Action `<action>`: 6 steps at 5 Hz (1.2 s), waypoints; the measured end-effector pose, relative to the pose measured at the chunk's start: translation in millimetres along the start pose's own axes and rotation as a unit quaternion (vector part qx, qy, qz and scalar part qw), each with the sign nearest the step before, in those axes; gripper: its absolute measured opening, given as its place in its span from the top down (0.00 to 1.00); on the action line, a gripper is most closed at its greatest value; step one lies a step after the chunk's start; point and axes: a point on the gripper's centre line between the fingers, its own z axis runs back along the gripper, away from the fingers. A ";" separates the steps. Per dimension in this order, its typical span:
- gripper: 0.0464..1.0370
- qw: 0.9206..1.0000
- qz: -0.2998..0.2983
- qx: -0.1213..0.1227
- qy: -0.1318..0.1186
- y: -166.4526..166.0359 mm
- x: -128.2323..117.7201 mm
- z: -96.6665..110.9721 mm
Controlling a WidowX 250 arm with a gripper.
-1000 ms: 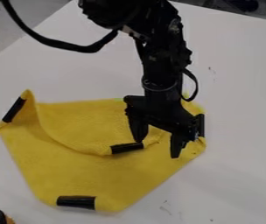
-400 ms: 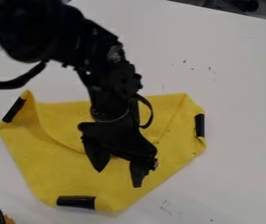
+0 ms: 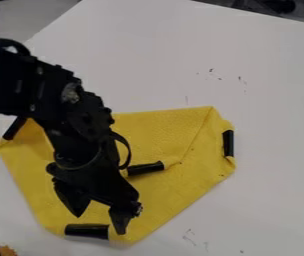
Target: Fold the cloth from bottom to top
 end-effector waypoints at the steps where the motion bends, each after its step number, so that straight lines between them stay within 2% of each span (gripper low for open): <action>1: 0.04 1.000 -0.013 0.005 0.001 14.4 -3.7 -0.2; 2: 0.04 0.999 -0.031 0.002 0.016 22.9 -6.1 -6.1; 3: 0.04 0.998 -0.055 -0.015 0.030 22.2 -8.9 -14.6; 5: 0.04 0.998 -0.056 -0.032 0.024 16.7 -13.3 -29.5; 6: 0.07 0.998 -0.049 -0.035 0.019 15.1 -13.0 -30.5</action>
